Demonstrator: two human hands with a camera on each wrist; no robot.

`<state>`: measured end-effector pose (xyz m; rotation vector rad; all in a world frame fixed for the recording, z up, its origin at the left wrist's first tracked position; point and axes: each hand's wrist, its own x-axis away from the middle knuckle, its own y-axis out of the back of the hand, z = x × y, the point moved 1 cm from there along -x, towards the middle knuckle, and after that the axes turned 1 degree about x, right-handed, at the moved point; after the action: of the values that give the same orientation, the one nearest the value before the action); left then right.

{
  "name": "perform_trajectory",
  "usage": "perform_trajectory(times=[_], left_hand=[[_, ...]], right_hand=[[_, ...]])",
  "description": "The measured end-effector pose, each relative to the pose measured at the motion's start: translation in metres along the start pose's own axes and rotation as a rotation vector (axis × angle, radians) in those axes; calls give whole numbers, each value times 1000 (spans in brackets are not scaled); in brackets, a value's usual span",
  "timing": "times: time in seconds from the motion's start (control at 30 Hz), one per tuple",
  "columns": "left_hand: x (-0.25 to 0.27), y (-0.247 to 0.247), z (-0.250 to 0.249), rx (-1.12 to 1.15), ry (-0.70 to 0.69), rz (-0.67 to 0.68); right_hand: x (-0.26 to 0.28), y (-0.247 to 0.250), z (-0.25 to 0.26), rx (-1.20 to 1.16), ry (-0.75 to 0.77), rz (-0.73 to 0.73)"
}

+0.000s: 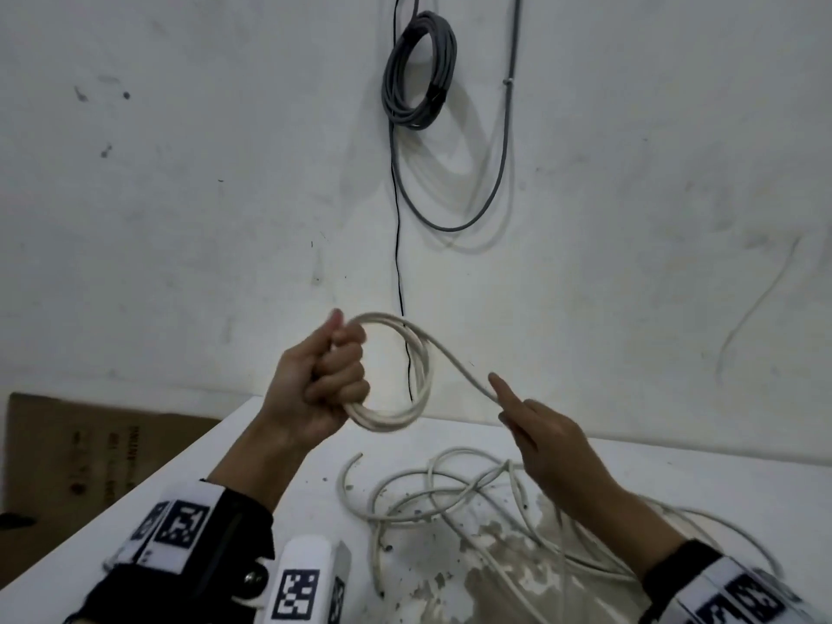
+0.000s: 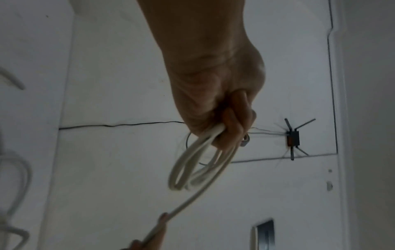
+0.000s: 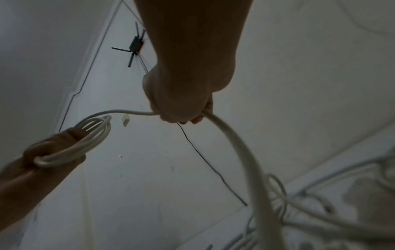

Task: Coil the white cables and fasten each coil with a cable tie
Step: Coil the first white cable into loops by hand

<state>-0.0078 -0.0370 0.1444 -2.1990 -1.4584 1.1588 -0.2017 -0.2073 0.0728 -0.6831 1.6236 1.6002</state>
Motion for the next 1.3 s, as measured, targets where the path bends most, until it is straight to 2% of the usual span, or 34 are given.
perform_trajectory(times=[0.07,0.17,0.23,0.33,0.43,0.47,0.53,0.63,0.7,0.77,0.83,0.9,0.93,1.0,1.1,1.2,1.3], left_hand=[[0,7,-5,77,-149,-41],[-3,10,-5,239,-309,-62],[-6,4,-4,249,-483,-251],[-11,-8,-4,10,-678,-506],[-17,-13,0,-487,-709,-629],[-18,-12,3,-730,-695,-655],[-18,-10,11,-1224,-633,-624],[-13,4,21,-1798,-404,-534],[-6,14,25,-2151,-204,-517],[-1,25,30,-2460,-101,-433],[2,28,34,-2621,74,-364],[4,29,41,-2556,227,-352],[3,25,45,-2445,267,-361],[1,14,50,-2084,285,-405],[0,-6,54,-1359,287,-437],[0,-13,60,-948,340,-332],[-2,-12,59,-523,288,-331]], right_hand=[[8,-13,9,-162,-159,2],[14,-25,30,-445,-452,169],[18,-31,44,-491,-541,303],[22,-31,62,-611,-607,481],[24,-23,76,-638,-587,622],[23,-19,79,-619,-557,650],[20,-11,83,-554,-432,673],[12,4,83,-437,-246,648],[7,14,79,-349,-120,607],[3,24,71,-276,-52,546],[-2,33,62,-228,-34,476],[-8,40,51,-189,-30,381],[-11,42,45,-165,-27,325],[-15,44,34,-137,-43,209],[-18,46,23,-139,-89,94],[-23,45,20,-138,-110,43],[-29,43,21,-109,-195,67]])
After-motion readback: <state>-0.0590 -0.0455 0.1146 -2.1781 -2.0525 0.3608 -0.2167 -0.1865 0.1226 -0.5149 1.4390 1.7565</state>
